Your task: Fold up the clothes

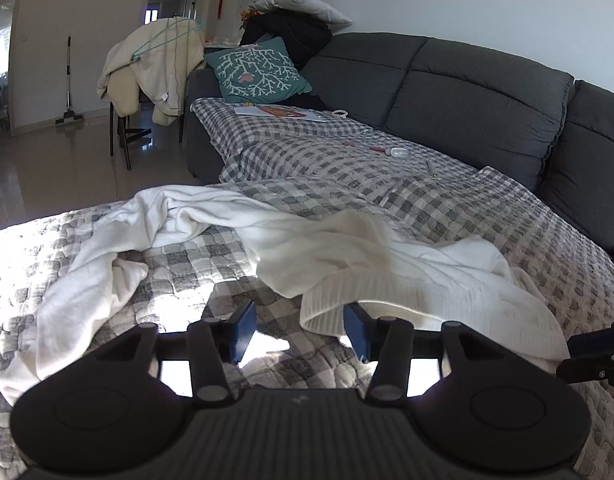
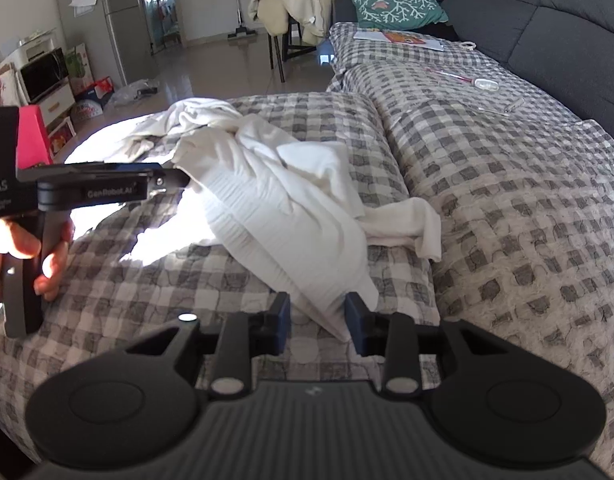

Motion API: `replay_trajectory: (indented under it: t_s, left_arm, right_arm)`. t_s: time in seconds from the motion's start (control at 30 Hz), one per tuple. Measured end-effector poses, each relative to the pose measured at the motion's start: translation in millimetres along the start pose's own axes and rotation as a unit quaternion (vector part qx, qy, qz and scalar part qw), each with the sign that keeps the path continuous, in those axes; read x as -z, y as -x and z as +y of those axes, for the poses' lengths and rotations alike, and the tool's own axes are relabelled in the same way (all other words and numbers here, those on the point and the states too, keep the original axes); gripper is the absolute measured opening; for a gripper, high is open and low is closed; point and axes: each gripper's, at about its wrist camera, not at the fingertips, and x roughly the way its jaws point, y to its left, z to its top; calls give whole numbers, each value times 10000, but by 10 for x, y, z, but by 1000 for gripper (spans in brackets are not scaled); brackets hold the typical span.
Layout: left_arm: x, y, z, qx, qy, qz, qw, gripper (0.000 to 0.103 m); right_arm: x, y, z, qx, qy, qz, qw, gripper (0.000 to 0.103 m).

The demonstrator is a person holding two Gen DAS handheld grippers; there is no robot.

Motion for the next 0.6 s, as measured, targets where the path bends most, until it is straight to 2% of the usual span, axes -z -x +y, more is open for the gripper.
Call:
replay_trajectory:
  t_s: [0.1,0.17,0.23,0.37,0.53,0.6]
  left_arm:
    - [-12,-29,-26,-45,-43,-34,10000,36]
    - [-12,-72,-44,-154,-87,50,9998,13]
    - [-9,-87,-42,-239,-76,92,9996,6]
    - [-31,-4,-71,-597,-11,-5,9982,2]
    - [-69,122,-112,-985,83,110,9950,2]
    - [-74,172,-118,-1144,87,150,9933,1]
  right_arm:
    - [25,-12,36,167,92,-22,9998,39]
    - [30,-13,53,196,98,-55,9997,39]
    - [29,-23,72,252,83,-106,9996,39]
    - [28,-60,116,411,118,-176,9989,39]
    - [45,-104,184,516,292,-181,9981,37]
    - [52,-97,225,581,410,-240,9972,30]
